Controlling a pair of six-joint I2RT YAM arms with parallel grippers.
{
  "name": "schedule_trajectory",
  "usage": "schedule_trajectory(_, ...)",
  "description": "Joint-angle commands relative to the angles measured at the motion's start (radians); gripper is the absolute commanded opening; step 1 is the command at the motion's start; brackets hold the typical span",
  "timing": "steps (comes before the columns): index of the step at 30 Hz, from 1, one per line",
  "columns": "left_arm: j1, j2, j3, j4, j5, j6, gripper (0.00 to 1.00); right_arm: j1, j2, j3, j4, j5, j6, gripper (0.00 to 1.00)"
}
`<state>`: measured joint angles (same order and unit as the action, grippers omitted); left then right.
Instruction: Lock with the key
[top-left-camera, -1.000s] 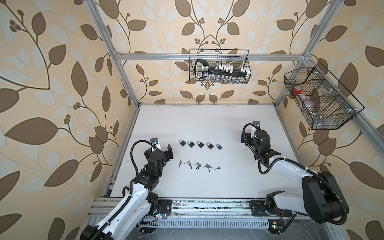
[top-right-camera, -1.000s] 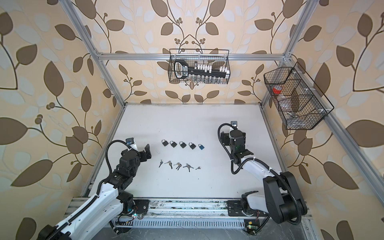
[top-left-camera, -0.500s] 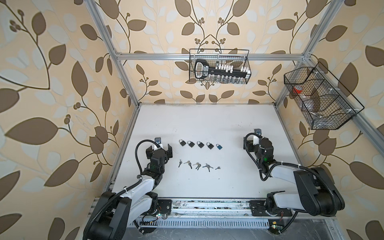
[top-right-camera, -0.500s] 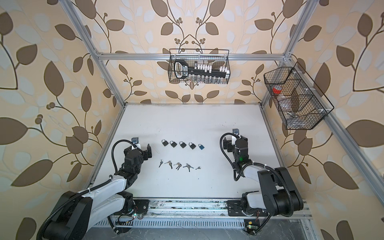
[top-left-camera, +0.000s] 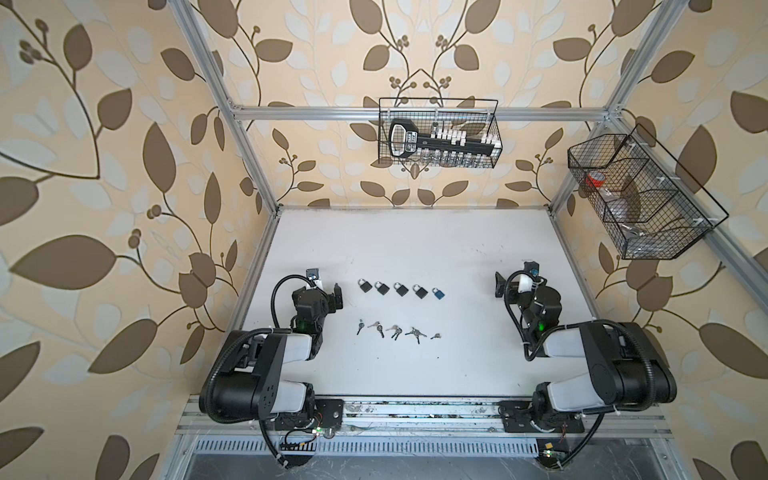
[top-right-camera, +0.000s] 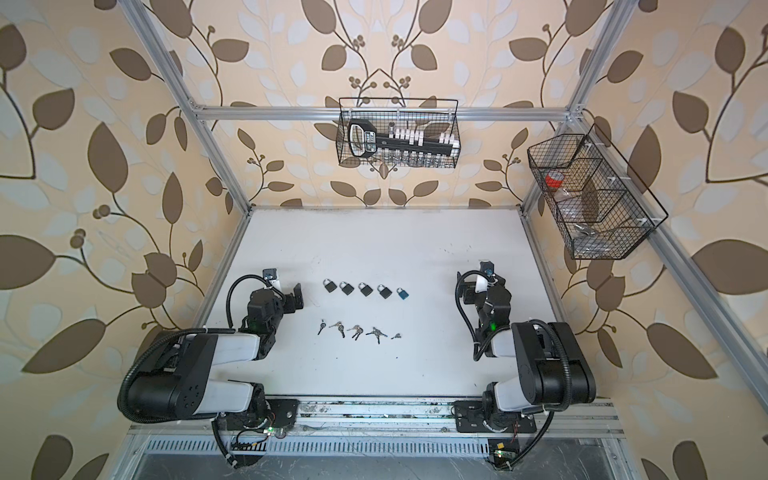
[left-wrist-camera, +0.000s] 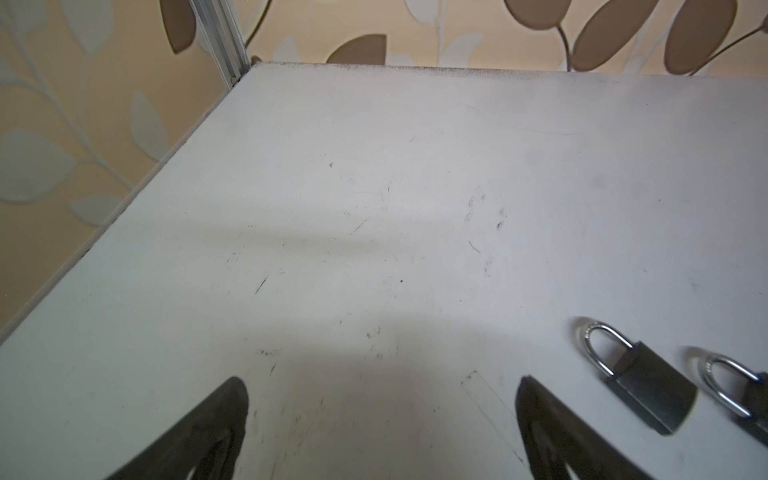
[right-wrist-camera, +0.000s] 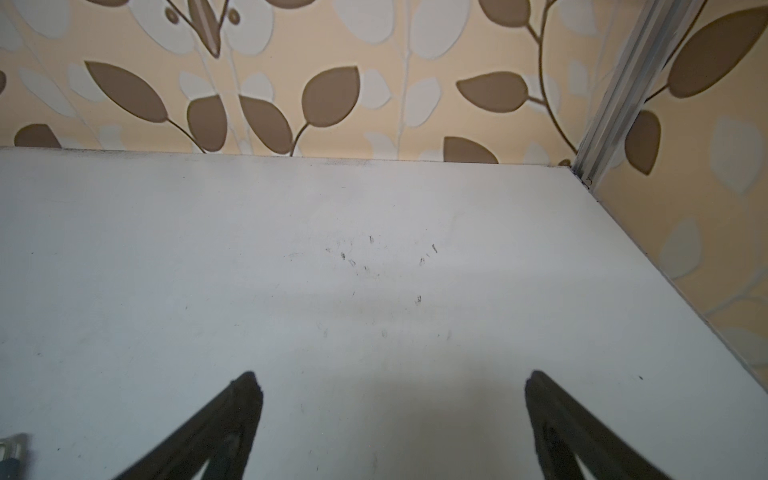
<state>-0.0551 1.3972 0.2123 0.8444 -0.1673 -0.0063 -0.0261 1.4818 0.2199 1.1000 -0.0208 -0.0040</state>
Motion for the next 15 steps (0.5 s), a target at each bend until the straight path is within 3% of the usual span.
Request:
schedule_trajectory(1, 0.023, 0.07, 0.05, 0.107, 0.059, -0.006, 0.99, -0.003, 0.001, -0.014, 0.066, -0.066, 0.013, 0.99)
schedule_trajectory(5, 0.04, 0.117, 0.189, -0.12, 0.055, -0.025, 0.99, -0.02, 0.02, 0.019, 0.028, -0.02, 0.055, 0.99)
schedule_trajectory(15, 0.036, 0.097, 0.174, -0.111, 0.061, -0.021, 0.99, -0.025, 0.015, 0.017, 0.024, -0.021, 0.058, 1.0)
